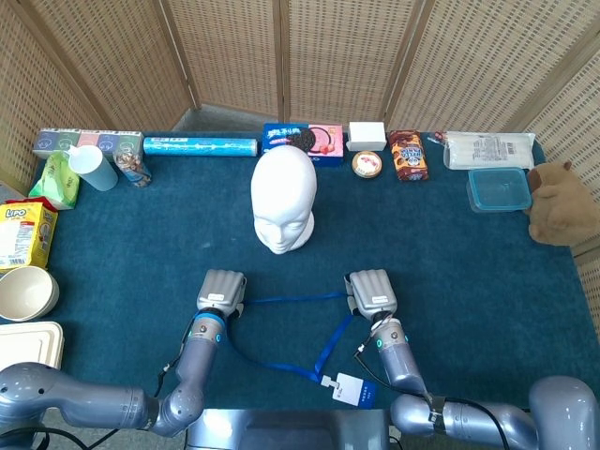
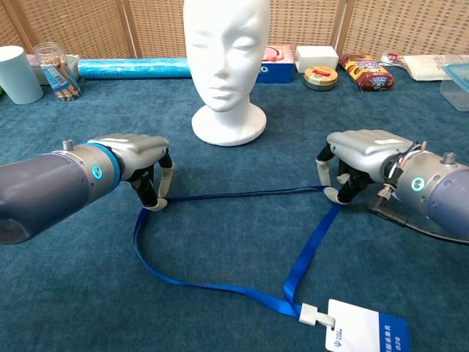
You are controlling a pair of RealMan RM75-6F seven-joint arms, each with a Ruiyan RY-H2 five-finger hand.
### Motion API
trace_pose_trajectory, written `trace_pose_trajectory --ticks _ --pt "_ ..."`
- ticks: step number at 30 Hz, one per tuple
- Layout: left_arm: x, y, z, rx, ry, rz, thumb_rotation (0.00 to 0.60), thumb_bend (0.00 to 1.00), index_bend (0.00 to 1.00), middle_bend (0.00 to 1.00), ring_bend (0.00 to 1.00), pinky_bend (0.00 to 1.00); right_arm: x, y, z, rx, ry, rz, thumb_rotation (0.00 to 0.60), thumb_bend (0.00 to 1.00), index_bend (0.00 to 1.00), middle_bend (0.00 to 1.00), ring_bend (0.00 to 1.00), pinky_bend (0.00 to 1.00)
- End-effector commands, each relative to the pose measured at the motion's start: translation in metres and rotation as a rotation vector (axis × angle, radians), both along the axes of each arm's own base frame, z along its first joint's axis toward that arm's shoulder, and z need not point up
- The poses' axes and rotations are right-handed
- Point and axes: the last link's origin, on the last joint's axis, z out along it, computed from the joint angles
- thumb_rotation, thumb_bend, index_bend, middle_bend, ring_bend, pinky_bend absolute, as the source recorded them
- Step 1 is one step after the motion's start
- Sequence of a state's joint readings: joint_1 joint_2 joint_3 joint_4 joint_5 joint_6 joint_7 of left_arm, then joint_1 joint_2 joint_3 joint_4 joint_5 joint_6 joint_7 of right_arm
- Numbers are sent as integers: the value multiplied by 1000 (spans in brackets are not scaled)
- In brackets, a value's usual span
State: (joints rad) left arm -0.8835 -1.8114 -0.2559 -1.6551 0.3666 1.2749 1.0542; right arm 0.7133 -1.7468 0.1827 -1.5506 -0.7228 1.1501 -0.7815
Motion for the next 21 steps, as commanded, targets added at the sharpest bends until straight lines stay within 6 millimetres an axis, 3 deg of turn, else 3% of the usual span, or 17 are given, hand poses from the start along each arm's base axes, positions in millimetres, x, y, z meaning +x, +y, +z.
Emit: trace_pose_trajectory --ticks 1,10,21 --pt "0 0 0 0 -3 2 578 349 600 1000 1000 1000 0 0 0 1 -1 -2 592 501 582 1000 1000 1000" --pt "0 3 4 21 -4 -2 551 279 601 1000 1000 1000 0 0 0 6 -7 -7 590 501 582 1000 1000 1000" --pt "-3 3 3 2 9 9 539 364 601 1000 1000 1000 -1 0 0 8 -7 -11 595 501 583 1000 1000 1000"
